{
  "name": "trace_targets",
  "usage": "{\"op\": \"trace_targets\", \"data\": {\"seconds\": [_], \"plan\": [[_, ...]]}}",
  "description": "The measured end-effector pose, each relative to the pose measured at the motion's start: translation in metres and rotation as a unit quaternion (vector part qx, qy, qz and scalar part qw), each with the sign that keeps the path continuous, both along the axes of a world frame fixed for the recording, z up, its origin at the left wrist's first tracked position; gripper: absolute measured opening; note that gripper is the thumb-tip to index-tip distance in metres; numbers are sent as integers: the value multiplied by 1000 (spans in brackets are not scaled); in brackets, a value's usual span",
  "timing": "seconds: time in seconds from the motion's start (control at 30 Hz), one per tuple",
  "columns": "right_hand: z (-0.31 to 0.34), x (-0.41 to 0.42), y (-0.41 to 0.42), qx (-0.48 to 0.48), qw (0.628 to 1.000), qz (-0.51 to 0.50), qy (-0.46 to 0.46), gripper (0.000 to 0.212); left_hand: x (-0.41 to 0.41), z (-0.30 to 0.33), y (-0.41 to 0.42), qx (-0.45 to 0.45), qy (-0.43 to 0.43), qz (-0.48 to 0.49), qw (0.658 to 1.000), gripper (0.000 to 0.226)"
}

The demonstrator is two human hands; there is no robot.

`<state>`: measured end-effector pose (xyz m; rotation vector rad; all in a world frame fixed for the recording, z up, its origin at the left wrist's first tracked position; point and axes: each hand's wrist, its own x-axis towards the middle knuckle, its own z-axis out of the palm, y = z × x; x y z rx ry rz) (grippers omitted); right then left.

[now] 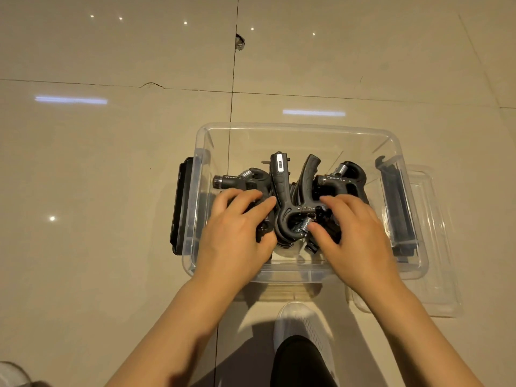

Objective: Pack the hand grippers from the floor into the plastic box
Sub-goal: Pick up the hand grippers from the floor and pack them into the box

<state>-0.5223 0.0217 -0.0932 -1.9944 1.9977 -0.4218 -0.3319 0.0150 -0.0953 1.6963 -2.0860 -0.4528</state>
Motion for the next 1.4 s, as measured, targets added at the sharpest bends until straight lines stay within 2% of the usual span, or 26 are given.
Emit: {"op": "trace_targets", "data": {"seconds": [0.2,0.27,0.37,0.43,0.63,0.8,0.9,1.0,1.27,1.33,1.4], "plan": [[-4,3,1,-56,998,5,32,38,10,1,8,51,-32,-32,998,50],[-3,3,2,-65,997,2,28,33,13,7,10,98,-35,-53,993,50],[-2,4,2,-64,998,-3,25,27,12,10,6,197,-87,-96,972,75],[-1,5,2,-49,998,0,30,26,9,9,8,219,-114,-107,963,86],[0,4,0,12,999,-3,35,26,4,9,10,200,-127,-87,968,86],[-2,2,-7,98,991,42,78,50,4,7,10,204,-110,-95,968,80],[-2,2,-11,158,982,61,82,61,4,6,8,231,-87,-92,965,60],[-2,2,-12,153,983,71,78,60,3,5,6,237,-70,-76,966,45],[-3,2,-12,125,988,59,76,56,2,6,8,231,-104,-76,964,46],[7,5,-5,88,992,58,73,51,8,20,14,203,-99,-85,970,49],[27,9,1,48,996,51,64,46,23,49,20,151,-52,-92,983,49]]}}
